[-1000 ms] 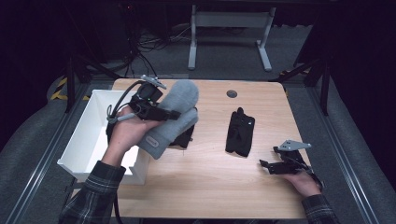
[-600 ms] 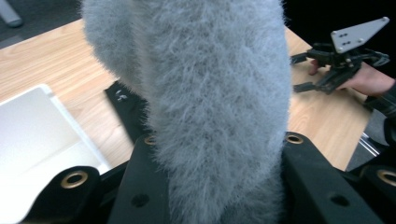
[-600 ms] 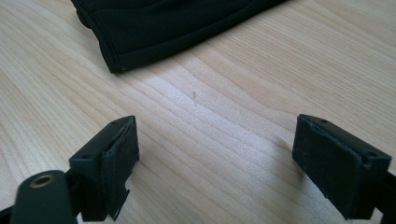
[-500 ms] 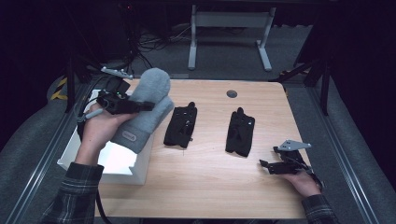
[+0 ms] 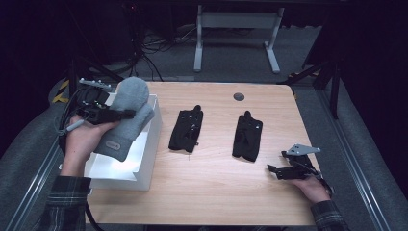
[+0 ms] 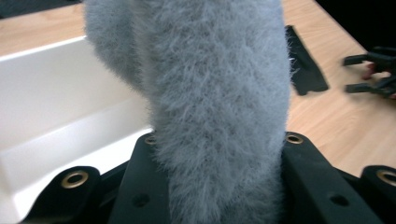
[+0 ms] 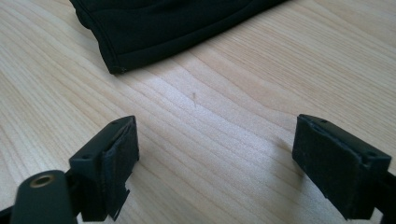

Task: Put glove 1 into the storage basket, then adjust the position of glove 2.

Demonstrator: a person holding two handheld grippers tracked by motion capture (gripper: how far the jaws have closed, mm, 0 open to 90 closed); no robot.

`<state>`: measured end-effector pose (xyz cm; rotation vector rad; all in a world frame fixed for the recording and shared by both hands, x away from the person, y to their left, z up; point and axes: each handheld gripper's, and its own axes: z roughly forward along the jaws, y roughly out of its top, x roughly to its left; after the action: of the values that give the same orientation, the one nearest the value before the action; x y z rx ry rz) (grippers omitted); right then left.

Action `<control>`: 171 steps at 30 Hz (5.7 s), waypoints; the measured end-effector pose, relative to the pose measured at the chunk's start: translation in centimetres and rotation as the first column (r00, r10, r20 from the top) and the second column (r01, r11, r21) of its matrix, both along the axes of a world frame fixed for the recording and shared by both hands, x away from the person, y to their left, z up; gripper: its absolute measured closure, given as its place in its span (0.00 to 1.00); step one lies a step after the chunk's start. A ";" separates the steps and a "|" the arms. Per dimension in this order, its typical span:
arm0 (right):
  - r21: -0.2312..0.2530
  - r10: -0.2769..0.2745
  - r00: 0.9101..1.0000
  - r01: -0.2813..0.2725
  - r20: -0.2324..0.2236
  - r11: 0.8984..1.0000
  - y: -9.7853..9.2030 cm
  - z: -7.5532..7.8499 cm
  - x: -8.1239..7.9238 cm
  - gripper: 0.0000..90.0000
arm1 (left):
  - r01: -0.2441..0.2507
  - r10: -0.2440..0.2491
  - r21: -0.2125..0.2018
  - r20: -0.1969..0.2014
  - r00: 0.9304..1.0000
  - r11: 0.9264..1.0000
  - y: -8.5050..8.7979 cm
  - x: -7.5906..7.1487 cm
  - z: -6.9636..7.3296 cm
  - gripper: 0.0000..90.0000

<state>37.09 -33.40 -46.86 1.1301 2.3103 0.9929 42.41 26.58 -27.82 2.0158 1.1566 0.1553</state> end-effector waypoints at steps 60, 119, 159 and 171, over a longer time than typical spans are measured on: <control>-0.001 -0.003 1.000 0.003 0.000 1.000 0.0 0.0 0.0 0.17 | -0.133 0.138 0.115 -0.030 0.990 0.984 0.3 2.2 -6.7 0.26; -0.001 0.006 1.000 -0.006 0.001 1.000 0.2 0.0 0.1 0.17 | 0.303 -0.313 0.168 0.035 0.949 0.938 -19.4 -4.4 -14.7 0.19; -0.005 0.188 0.982 -0.188 -0.010 0.982 6.3 1.9 5.4 1.00 | 0.309 -0.339 0.217 0.119 0.933 0.926 -17.9 -6.0 -20.0 0.00; -0.019 0.221 0.974 -0.222 -0.049 0.975 6.2 1.8 4.7 1.00 | 0.309 -0.339 0.216 0.121 0.933 0.926 -17.8 -6.0 -20.0 0.00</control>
<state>41.75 -27.15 -45.09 0.9086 2.5212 1.0223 36.37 8.74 -47.82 2.2917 0.7171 0.2618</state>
